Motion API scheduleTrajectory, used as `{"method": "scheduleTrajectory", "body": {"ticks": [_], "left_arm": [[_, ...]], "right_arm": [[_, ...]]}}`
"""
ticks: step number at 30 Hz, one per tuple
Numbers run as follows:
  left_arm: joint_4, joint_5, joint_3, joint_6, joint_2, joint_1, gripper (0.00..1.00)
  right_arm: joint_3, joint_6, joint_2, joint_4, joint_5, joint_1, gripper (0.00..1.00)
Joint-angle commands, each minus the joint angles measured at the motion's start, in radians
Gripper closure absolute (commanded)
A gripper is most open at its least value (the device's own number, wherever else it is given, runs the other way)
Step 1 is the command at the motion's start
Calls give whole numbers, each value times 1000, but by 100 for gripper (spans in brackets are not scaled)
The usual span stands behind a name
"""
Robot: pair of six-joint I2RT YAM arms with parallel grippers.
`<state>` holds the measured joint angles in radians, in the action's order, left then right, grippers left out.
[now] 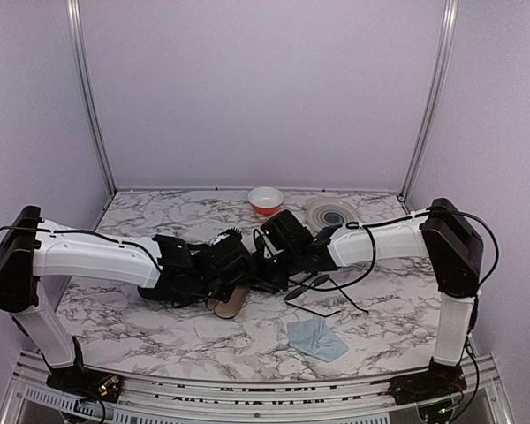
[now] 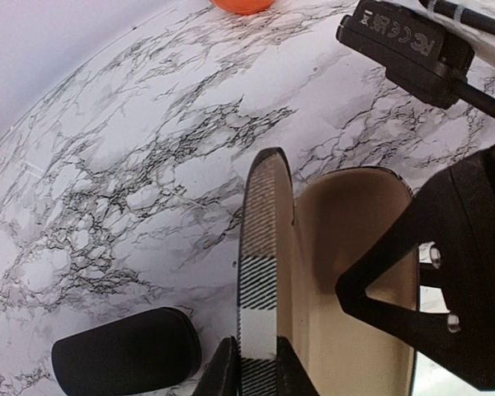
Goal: Organize the sunglasses
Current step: Put down the opened sunglasses case at the center of the board, then pick up the corner of the glasses cleaning cloth from the center of the board.
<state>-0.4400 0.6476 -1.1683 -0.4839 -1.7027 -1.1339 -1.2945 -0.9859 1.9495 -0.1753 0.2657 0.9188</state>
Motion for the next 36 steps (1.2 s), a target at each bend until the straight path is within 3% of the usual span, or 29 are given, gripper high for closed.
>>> {"method": "scheduleTrajectory", "body": {"ticks": [1, 12, 29, 36], "left_arm": [[-115, 100, -38, -9, -24, -6, 85], [-270, 205, -49, -115, -82, -6, 85], [-299, 226, -54, -176, -121, -7, 81], [-297, 213, -77, -145, -89, -6, 71]], "right_arm": [[-40, 74, 6, -4, 42, -2, 58], [1, 186, -93, -98, -28, -39, 56], [38, 193, -100, -95, -15, -40, 56], [41, 217, -120, -98, -36, -40, 55]]}}
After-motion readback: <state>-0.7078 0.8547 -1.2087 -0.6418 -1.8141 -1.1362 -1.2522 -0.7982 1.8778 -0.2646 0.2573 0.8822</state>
